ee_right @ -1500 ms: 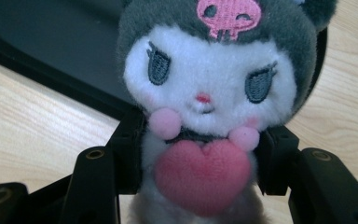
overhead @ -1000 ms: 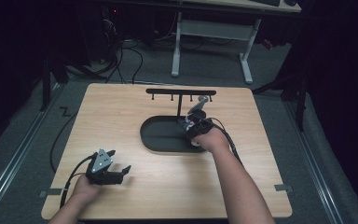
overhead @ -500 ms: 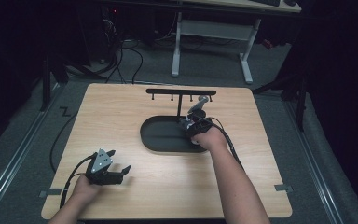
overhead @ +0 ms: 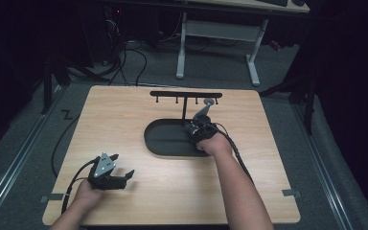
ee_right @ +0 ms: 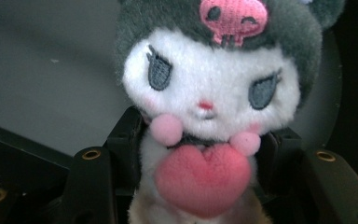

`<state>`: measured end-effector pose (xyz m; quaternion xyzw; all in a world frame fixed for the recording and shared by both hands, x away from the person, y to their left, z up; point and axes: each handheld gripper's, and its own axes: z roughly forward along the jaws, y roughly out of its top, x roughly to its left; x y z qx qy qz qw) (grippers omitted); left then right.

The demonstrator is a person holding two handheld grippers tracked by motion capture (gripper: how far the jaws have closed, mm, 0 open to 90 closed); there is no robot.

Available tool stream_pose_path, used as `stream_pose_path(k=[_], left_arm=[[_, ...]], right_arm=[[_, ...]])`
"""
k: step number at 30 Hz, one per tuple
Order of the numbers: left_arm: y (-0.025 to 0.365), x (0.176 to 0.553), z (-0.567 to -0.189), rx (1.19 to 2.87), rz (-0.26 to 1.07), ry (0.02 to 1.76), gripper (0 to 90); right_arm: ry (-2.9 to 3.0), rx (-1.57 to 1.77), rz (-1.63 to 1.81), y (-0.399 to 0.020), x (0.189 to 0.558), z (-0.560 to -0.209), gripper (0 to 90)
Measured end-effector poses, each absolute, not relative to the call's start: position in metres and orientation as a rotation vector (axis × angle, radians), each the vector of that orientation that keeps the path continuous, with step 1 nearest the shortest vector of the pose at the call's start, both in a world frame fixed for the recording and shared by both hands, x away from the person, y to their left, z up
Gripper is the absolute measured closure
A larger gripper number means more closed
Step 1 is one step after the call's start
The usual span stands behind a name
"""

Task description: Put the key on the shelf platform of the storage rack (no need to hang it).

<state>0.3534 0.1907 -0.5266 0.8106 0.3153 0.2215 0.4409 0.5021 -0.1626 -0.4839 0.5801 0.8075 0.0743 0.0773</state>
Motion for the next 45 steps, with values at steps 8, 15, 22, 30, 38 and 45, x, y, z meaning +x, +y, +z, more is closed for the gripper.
stream_pose_path(k=[8, 15, 22, 30, 38, 45], left_arm=[[0.191, 0.354, -0.527, 2.012, 0.55, 0.783, 15.4], [0.191, 0.353, -0.527, 2.012, 0.551, 0.783, 15.4], [0.19, 0.353, -0.527, 2.013, 0.551, 0.783, 15.4], [0.19, 0.353, -0.527, 2.013, 0.551, 0.782, 15.4], [0.19, 0.353, -0.527, 2.012, 0.55, 0.783, 15.4], [0.19, 0.353, -0.527, 2.015, 0.553, 0.779, 15.4]], right_arm=[[2.396, 1.772, 0.262, -0.168, 0.502, -0.478, 31.6], [2.393, 1.767, 0.288, -0.172, 0.5, -0.47, 28.7], [2.383, 1.779, 0.317, -0.174, 0.499, -0.459, 28.1], [2.392, 1.768, 0.316, -0.173, 0.497, -0.457, 28.1], [2.408, 1.764, 0.315, -0.17, 0.495, -0.461, 28.2], [2.399, 1.773, 0.319, -0.173, 0.49, -0.461, 28.5]])
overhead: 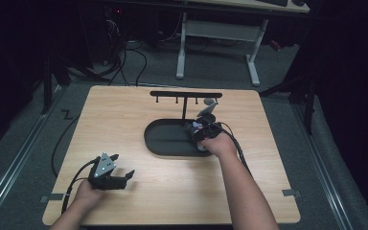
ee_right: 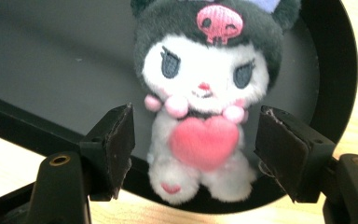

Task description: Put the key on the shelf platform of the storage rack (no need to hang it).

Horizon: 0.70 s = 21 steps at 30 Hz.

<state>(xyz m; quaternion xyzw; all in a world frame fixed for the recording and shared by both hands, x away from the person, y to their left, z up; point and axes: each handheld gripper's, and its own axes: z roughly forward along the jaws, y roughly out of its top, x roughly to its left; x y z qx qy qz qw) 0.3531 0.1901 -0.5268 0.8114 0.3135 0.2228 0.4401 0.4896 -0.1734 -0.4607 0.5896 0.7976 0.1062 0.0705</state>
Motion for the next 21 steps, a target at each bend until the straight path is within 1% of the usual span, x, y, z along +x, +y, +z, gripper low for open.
stream_pose_path(k=[9, 21], left_arm=[[0.189, 0.353, -0.527, 2.024, 0.556, 0.774, 15.4], [0.188, 0.353, -0.527, 2.032, 0.563, 0.77, 15.4]], right_arm=[[2.413, 1.748, 0.328, -0.176, 0.475, -0.454, 28.6], [2.407, 1.75, 0.352, -0.189, 0.443, -0.453, 29.2]])
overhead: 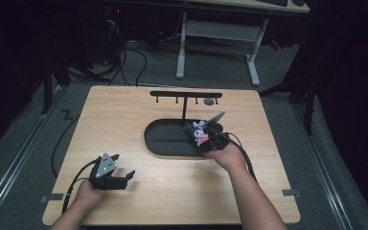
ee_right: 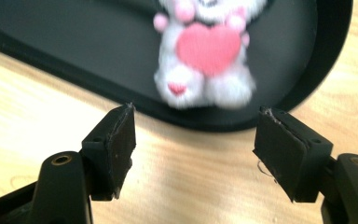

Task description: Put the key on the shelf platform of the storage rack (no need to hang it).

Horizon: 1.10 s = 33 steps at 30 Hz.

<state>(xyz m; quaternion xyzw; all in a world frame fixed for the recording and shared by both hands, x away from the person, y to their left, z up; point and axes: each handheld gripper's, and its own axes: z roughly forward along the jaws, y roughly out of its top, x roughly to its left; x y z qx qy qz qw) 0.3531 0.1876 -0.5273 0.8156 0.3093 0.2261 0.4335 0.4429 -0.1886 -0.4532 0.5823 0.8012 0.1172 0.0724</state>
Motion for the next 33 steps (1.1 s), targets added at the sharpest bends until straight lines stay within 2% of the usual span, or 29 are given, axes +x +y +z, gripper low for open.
stream_pose_path(k=[22, 33], left_arm=[[0.186, 0.353, -0.528, 2.039, 0.567, 0.768, 15.4], [0.186, 0.353, -0.528, 2.041, 0.568, 0.766, 15.4]], right_arm=[[2.377, 1.728, 0.467, -0.218, 0.379, -0.462, 27.4], [2.345, 1.568, 0.643, -0.216, 0.343, -0.487, 27.2]])
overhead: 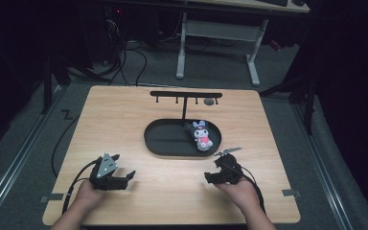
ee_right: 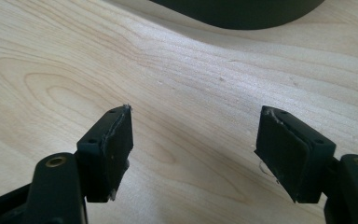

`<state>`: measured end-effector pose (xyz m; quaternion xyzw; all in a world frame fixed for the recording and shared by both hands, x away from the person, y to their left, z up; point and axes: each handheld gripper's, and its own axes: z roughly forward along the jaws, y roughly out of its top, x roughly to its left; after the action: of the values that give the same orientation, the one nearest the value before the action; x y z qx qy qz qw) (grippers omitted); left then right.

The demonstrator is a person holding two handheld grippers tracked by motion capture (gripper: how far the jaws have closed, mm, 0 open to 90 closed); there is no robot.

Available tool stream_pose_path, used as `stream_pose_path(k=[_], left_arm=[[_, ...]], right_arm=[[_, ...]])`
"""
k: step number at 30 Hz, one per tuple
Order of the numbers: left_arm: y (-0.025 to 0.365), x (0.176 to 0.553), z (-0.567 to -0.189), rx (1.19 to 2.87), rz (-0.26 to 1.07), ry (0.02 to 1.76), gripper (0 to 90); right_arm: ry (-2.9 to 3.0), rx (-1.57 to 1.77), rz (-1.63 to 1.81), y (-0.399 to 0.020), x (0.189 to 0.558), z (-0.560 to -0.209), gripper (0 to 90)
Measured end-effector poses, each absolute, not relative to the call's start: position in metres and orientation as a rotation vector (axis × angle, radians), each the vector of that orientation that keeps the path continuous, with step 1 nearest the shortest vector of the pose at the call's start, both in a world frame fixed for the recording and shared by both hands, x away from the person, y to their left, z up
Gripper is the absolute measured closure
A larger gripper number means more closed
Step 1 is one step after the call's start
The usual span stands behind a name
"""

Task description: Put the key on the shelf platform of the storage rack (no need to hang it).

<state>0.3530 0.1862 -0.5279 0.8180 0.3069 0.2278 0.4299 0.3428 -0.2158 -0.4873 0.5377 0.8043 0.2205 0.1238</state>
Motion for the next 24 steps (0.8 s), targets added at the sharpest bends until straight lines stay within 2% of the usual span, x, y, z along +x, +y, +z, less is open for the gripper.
stream_pose_path(k=[16, 24], left_arm=[[0.186, 0.353, -0.528, 2.041, 0.566, 0.763, 15.4], [0.186, 0.353, -0.528, 2.045, 0.573, 0.764, 15.4]], right_arm=[[2.094, 1.37, 0.89, -0.22, 0.287, -0.527, 24.4], [2.057, 1.402, 0.976, -0.225, 0.286, -0.529, 24.4]])
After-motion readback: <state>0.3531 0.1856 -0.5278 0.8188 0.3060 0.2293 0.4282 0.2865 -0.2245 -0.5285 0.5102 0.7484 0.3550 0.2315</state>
